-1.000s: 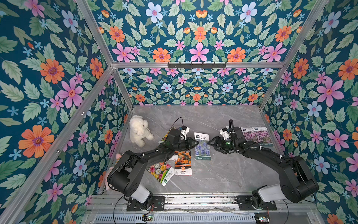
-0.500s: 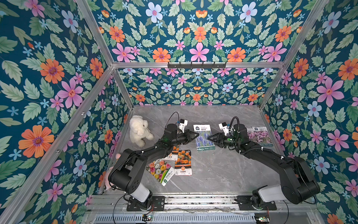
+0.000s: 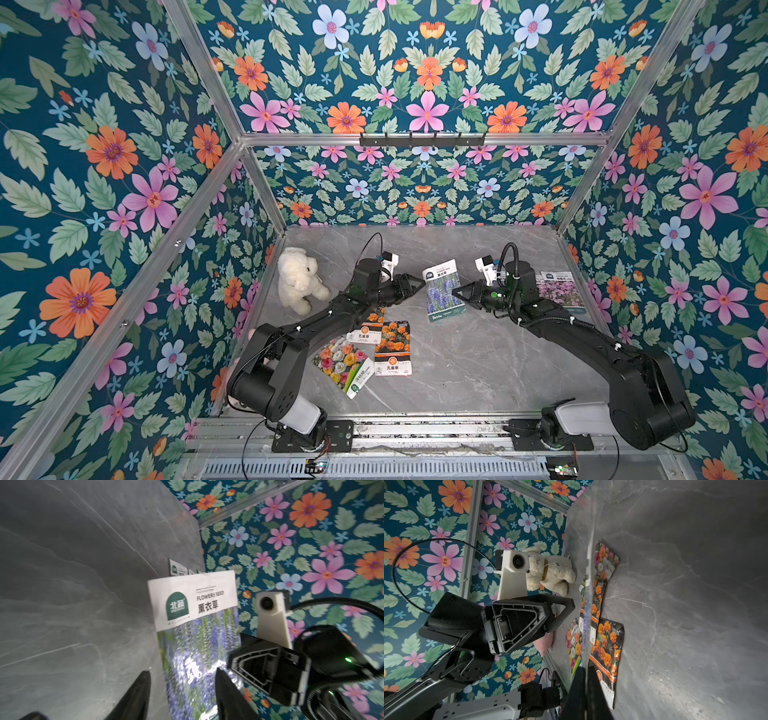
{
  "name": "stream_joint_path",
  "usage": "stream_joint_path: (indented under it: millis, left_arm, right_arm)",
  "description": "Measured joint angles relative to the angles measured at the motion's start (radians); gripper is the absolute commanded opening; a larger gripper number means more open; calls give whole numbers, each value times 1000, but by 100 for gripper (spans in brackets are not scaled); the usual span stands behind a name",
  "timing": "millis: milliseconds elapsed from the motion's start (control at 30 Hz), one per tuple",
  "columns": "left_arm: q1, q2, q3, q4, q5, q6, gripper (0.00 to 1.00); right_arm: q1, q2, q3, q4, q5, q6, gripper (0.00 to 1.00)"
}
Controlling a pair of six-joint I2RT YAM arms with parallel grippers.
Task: Arrange the seed packets in a row
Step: Pick up the seed packet from the center of the board, then place the seed packet at the center of the board.
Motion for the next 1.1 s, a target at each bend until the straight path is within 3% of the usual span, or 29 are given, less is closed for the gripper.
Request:
stream_joint_path:
  millis: [100, 300, 333, 700, 833, 900, 967, 1100]
  left_arm:
    - [10, -17, 27, -149, -105, 75, 82]
    - [30, -73, 53, -360, -283, 187, 93]
    - [31, -80, 57, -380, -304, 197, 99]
    - [48, -122, 71, -519, -429, 242, 100]
    - [48, -125, 71, -529, -440, 242, 100]
    - [48, -131, 69, -534, -447, 241, 100]
    - [48, -136, 67, -539, -454, 241, 100]
    - [50, -134, 68, -542, -464, 241, 100]
  right_arm:
    - [-24, 5, 47, -105, 72, -58, 0]
    - [-106, 74, 133, -246, 177, -150, 0]
    - [-119, 91, 144, -256, 180, -155, 0]
    - [-227, 387, 306, -327, 118, -213, 1]
    - [-256, 437, 312, -349, 95, -222, 20]
    - [-269, 446, 318, -384, 110, -232, 40]
    - [-274, 446, 339, -437, 156, -255, 54]
    - [-275, 414, 391, -536, 296, -298, 67]
